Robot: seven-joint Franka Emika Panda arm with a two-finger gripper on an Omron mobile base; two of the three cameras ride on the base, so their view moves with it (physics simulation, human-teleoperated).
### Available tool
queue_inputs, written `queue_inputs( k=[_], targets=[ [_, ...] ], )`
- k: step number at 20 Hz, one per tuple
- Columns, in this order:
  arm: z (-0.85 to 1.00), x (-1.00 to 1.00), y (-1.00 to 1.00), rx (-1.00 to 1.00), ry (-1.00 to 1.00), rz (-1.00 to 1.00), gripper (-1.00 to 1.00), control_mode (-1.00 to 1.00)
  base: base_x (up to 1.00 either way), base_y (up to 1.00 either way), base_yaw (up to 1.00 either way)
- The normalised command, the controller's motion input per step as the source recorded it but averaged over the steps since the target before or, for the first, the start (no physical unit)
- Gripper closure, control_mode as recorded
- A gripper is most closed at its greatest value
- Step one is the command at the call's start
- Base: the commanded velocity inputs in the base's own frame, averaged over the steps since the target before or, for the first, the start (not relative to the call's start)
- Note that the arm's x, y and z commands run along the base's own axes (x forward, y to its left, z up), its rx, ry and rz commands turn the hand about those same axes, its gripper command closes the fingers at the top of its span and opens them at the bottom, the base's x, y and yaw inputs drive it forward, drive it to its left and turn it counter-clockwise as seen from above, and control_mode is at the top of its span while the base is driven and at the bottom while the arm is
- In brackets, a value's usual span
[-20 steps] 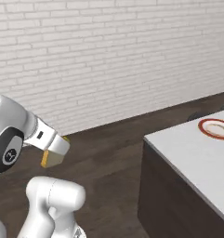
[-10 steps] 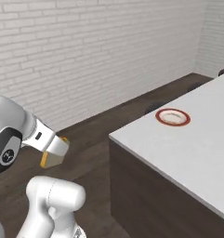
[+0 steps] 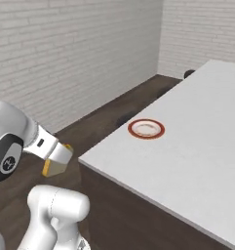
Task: Start the toaster. Once the lever pops up, take the bread to the plate on the dining counter.
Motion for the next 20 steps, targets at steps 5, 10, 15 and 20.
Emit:
queue_inputs(
  k=[5,10,15,20],
  targets=[
    [0.00,0.00,0.00,0.00,0.00,0.00,1.00,1.00,0.68,0.17,-0.40],
    [0.00,0.21,0.06,0.00,-0.07,-0.23,1.00,-1.00,0.21,0.07,-0.16],
    [0.00,0.40,0.04,0.05,-0.09,-0.27,1.00,-1.00,0.00,0.00,0.00],
    [0.00,0.54,-0.24,0.18,-0.01,-0.04,1.00,-1.00,0.00,0.00,0.00]
  ],
)
